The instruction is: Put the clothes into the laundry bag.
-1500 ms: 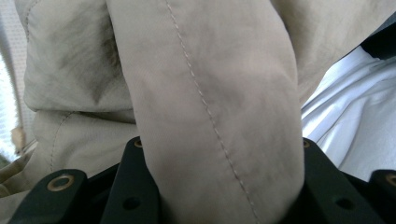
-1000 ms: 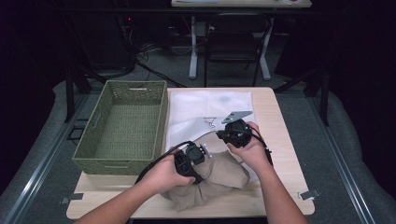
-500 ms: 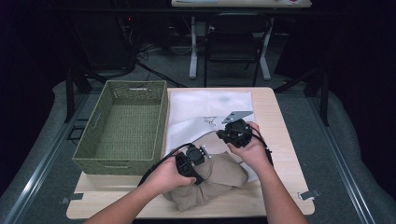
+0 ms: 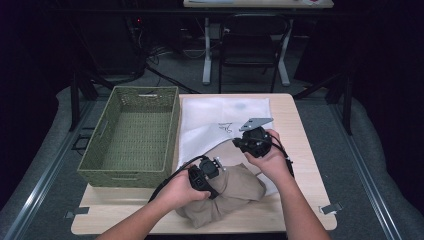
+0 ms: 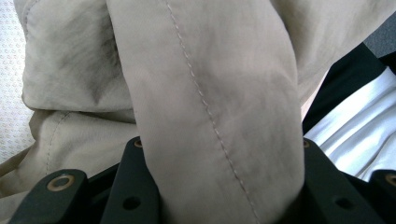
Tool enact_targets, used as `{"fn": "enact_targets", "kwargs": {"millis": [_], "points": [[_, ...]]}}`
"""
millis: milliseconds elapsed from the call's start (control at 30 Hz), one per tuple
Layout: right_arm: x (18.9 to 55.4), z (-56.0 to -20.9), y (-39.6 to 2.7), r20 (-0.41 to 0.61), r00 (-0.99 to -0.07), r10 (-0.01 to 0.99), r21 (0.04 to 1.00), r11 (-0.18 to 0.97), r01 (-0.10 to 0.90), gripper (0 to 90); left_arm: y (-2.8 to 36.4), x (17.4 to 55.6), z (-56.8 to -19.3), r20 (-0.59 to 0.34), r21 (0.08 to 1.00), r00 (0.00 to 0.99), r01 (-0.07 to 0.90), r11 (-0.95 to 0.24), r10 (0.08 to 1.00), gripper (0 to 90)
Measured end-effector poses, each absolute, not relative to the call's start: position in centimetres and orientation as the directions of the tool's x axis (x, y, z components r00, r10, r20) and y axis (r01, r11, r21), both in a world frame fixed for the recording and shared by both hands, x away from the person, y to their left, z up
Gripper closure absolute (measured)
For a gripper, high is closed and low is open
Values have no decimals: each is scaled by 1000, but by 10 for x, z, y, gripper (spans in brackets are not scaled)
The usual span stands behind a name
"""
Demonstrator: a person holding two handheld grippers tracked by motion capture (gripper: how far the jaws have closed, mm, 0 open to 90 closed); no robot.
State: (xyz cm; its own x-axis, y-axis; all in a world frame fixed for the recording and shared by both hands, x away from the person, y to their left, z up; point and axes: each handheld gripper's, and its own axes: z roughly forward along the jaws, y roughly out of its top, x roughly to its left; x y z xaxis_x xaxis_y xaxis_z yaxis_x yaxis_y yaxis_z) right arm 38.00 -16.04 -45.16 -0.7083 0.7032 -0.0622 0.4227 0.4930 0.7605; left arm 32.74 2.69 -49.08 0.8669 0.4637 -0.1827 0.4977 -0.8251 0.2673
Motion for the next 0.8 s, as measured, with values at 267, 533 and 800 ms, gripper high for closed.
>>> {"fn": "enact_targets", "kwargs": {"millis": [267,533,800], "points": [[377,-445,-161,-69,-707,704,773,486,408,881,28,328,-494,-196,267,861,507,-820,469,640],[375,-442,-163,-69,-703,708,781,477,404,881,28,327,-501,-194,283,857,515,-809,478,640],[374,-441,-163,-68,-703,708,782,475,403,881,29,326,-503,-201,288,849,529,-798,489,639]]}}
